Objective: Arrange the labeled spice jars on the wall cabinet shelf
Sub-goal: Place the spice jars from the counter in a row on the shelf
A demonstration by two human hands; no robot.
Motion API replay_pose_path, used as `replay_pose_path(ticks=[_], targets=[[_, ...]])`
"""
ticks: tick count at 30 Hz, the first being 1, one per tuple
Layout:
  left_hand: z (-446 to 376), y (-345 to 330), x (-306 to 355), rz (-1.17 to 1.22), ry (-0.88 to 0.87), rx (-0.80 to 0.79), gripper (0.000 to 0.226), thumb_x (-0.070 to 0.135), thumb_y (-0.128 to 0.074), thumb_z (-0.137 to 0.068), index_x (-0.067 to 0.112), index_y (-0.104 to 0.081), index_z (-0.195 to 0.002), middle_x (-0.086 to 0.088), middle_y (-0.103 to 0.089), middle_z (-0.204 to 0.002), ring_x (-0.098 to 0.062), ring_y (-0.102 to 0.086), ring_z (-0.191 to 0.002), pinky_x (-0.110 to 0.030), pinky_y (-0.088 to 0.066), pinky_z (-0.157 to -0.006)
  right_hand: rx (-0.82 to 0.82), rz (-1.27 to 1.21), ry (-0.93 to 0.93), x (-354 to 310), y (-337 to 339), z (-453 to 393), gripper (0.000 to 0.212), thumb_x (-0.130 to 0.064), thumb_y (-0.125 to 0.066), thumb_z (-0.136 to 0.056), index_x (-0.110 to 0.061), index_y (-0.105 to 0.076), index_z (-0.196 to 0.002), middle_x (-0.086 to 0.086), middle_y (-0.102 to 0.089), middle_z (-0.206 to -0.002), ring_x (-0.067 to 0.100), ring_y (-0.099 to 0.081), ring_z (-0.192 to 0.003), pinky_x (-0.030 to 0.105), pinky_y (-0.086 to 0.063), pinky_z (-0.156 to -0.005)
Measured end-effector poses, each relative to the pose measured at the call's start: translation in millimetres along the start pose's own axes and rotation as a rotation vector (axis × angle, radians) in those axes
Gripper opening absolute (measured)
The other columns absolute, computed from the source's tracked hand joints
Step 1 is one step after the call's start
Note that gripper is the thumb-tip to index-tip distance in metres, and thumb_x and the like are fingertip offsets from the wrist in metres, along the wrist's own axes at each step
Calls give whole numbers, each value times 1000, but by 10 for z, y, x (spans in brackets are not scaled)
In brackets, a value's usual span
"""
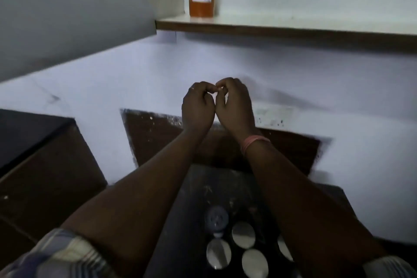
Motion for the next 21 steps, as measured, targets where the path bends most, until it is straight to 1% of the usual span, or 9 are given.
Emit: replay_pose_path(ticks=[2,5,7,9,12,14,16,18,21], targets=[[416,-129,-323,-32,66,-94,31,2,-49,-83,17,-72,-95,2,-74,-100,-15,-65,-97,-33,-51,-83,-77,24,-63,228,-167,441,18,-6,-53,-91,-8,-66,-103,10,-66,-105,31,-59,-104,42,-48,-90],[1058,-279,-772,-74,159,-231,23,13,-51,-83,22,-70,-94,-4,-74,-94,-21,-67,-88,-29,-46,-70,-193,69,-140,506,-364,1078,18,-7,-51,-91,-7,-65,-102,13,-64,-106,31,-59,-101,45,-50,-89],[1524,-326,-1031,-107,225,-310,19,19,-52,-85,27,-67,-93,0,-73,-92,-18,-66,-84,-26,-40,-67,-255,58,-187,666,-456,1532,19,-6,-52,-92,-6,-65,-105,14,-63,-107,31,-60,-101,46,-51,-88],[2009,-388,-1247,-146,278,-424,19,23,-52,-86,27,-68,-94,1,-73,-93,-16,-67,-84,-26,-41,-68,-332,76,-246,808,-521,1990,23,-11,-52,-93,-8,-65,-113,12,-62,-113,30,-61,-103,47,-51,-90],[2667,-441,-1559,-202,398,-617,16,24,-52,-91,27,-67,-89,-3,-74,-91,-22,-70,-84,-31,-49,-68,-491,129,-382,1019,-605,2666,30,-20,-51,-97,-13,-60,-125,9,-59,-125,27,-60,-113,37,-49,-96],[2995,-438,-1733,-288,459,-752,17,20,-52,-93,20,-69,-97,-9,-74,-96,-30,-71,-91,-38,-56,-75,-624,166,-420,1092,-671,3082,36,-27,-52,-99,-15,-56,-132,10,-56,-134,26,-56,-122,34,-45,-100],[3247,-430,-1859,-355,528,-871,23,16,-56,-91,12,-70,-109,-15,-74,-109,-35,-70,-104,-39,-55,-84,-802,186,-404,1112,-790,3468,46,-31,-57,-97,-13,-53,-139,11,-52,-141,28,-53,-128,38,-46,-105],[3471,-427,-1951,-395,594,-980,30,12,-58,-92,6,-66,-120,-18,-70,-123,-35,-66,-116,-38,-54,-94,-973,338,-317,1136,-908,3795,58,-40,-63,-92,-9,-52,-140,13,-49,-144,32,-49,-131,44,-43,-107],[3710,-403,-2002,-355,656,-1086,34,6,-52,-96,1,-64,-127,-19,-67,-130,-35,-62,-124,-42,-51,-104,-1103,537,-314,1249,-997,4146,74,-51,-66,-86,-14,-40,-146,10,-45,-147,32,-42,-136,46,-36,-111]])
Point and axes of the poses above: each hand's wrist, its own z-axis away from the middle knuckle, its own y-axis out of the back of the hand, x = y × z, the point moved 9 cm from there along -z, towards the middle knuckle
